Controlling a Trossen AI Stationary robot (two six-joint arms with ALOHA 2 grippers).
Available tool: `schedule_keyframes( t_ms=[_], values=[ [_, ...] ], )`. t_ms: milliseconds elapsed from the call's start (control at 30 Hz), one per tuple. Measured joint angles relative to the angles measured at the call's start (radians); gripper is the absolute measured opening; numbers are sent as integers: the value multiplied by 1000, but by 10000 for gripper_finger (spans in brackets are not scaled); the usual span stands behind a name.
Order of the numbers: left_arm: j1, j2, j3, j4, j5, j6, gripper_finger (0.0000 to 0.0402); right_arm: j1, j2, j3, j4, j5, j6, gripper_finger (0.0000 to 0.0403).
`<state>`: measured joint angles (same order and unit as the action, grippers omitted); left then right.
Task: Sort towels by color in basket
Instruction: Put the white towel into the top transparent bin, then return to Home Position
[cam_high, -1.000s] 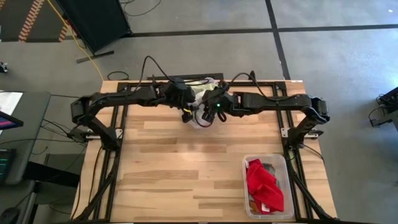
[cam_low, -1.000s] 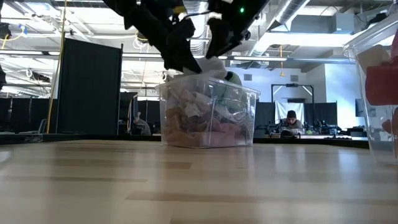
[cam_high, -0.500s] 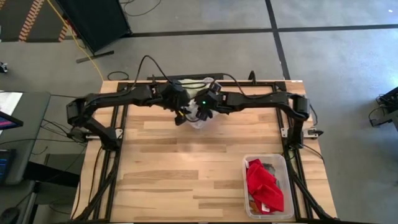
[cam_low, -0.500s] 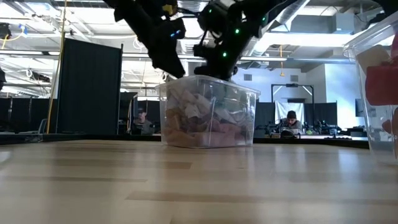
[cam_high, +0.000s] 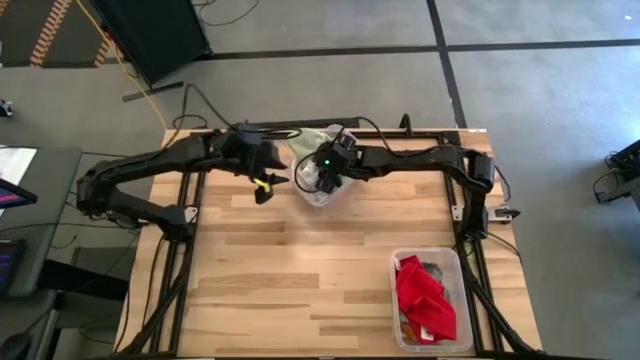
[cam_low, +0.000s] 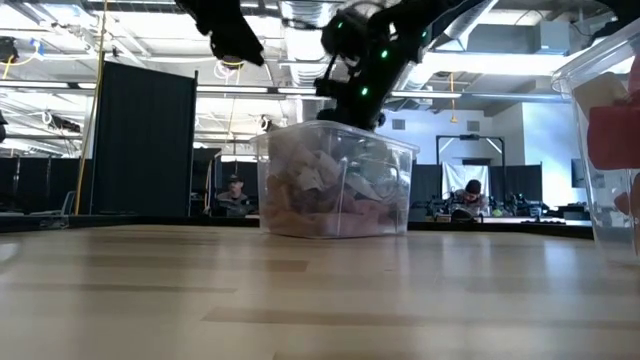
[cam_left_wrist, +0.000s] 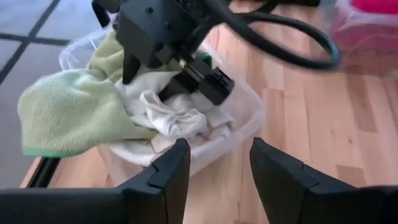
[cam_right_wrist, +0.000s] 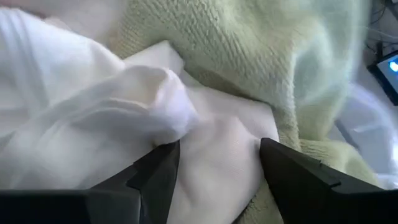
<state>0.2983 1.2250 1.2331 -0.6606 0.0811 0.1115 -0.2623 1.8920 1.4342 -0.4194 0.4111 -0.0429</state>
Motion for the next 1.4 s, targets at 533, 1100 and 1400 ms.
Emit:
schedule_keyframes(
  t_ms=[533,1100,1400],
  values=[
    [-15,-127,0,-117,-16,-17,160,86,-335,-2,-167,6,14,259],
    [-103,-488,-323,143,-134,-15,160,393,-753,-48,-493,11,66,260],
    [-174,-739,-627,452,-39,-76,160,522,-1106,-484,-150,11,118,260]
  ],
)
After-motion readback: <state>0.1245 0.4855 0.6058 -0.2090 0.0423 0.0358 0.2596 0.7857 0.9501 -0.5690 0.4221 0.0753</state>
